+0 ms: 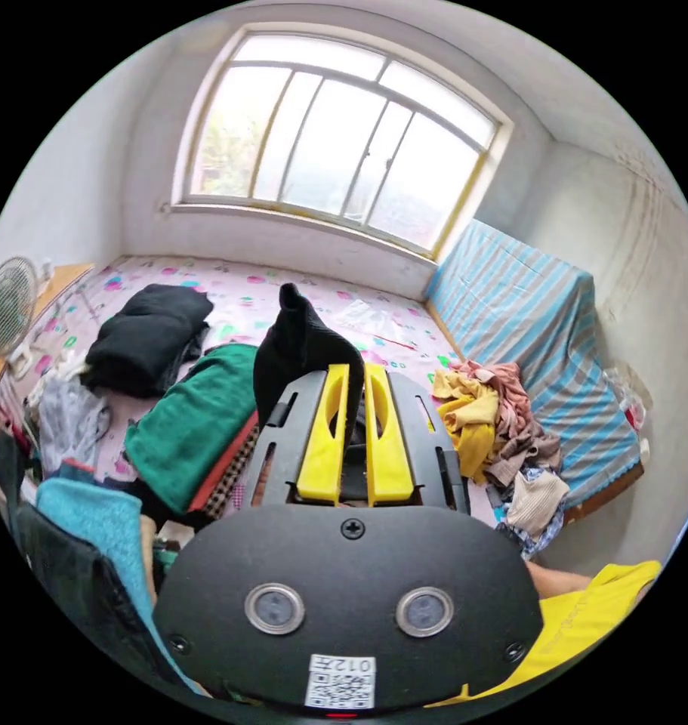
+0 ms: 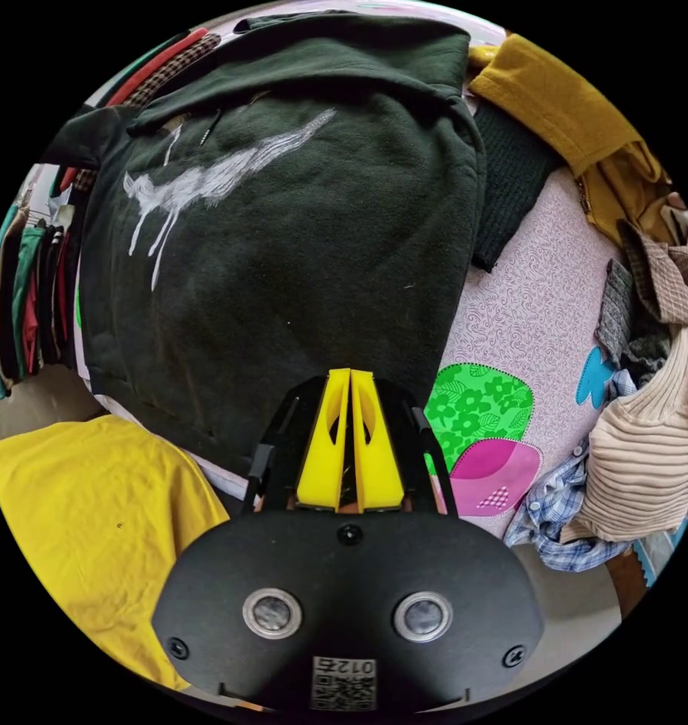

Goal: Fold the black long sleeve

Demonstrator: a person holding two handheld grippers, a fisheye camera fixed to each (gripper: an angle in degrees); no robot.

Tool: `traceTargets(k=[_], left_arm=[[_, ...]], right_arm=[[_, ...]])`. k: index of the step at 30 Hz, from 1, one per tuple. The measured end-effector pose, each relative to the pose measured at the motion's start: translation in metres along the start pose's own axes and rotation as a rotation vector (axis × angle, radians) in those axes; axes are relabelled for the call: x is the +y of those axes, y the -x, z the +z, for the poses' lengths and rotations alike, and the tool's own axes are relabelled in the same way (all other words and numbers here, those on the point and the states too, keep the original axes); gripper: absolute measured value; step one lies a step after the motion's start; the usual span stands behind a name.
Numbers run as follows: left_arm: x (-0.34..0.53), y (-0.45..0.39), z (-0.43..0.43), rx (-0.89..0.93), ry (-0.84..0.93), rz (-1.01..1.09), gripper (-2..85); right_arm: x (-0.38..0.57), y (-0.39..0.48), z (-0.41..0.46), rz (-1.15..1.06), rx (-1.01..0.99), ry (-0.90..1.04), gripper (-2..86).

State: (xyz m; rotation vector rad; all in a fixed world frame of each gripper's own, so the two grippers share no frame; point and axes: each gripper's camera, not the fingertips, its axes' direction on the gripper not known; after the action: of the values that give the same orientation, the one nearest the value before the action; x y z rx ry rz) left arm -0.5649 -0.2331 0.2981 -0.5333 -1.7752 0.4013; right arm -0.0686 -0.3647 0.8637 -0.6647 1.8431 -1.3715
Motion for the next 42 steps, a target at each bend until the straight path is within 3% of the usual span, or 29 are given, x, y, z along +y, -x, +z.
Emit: traceTargets(k=[5, 10, 14, 19, 24, 27, 29, 32, 42], left_arm=[[-0.025, -0.132, 0.087, 0.069, 0.119, 0.266, 2.5], [-0.001, -0.253, 0.2, 0.015, 0.275, 0.507, 2.3], [0.06, -0.324, 0.319, -0.037, 0.452, 0.585, 2.4], [0.097, -0.358, 0.36, -0.016, 0.505, 0.571, 2.5], [0.097, -0.315, 0.325, 0.031, 0.464, 0.495, 1.9], [0.102, -0.236, 0.314, -0.096, 0.521, 0.355, 1.2], [0.106, -0.162, 0.312, -0.182, 0.617, 0.155, 0.7], [0.105, -0.097, 0.299, -0.23, 0.623, -0.01, 0.4], [0.068, -0.073, 0.32, -0.353, 0.596, 0.028, 0.3]], right_arm=[[0.006, -0.01, -0.004, -0.008, -0.039, 0.003, 0.8], [0.016, -0.022, -0.008, -0.001, -0.086, -0.018, 0.7], [0.025, -0.031, -0.011, 0.01, -0.116, -0.038, 0.7], [0.033, -0.042, -0.014, 0.033, -0.165, -0.046, 0.7], [0.045, -0.06, -0.024, 0.073, -0.237, -0.079, 0.7], [0.049, -0.076, -0.069, 0.128, -0.27, -0.268, 1.0], [0.035, -0.086, -0.108, 0.156, -0.263, -0.417, 2.0], [-0.008, -0.096, -0.139, 0.18, -0.26, -0.519, 4.8], [-0.135, -0.124, -0.124, 0.42, -0.488, -0.499, 8.6]])
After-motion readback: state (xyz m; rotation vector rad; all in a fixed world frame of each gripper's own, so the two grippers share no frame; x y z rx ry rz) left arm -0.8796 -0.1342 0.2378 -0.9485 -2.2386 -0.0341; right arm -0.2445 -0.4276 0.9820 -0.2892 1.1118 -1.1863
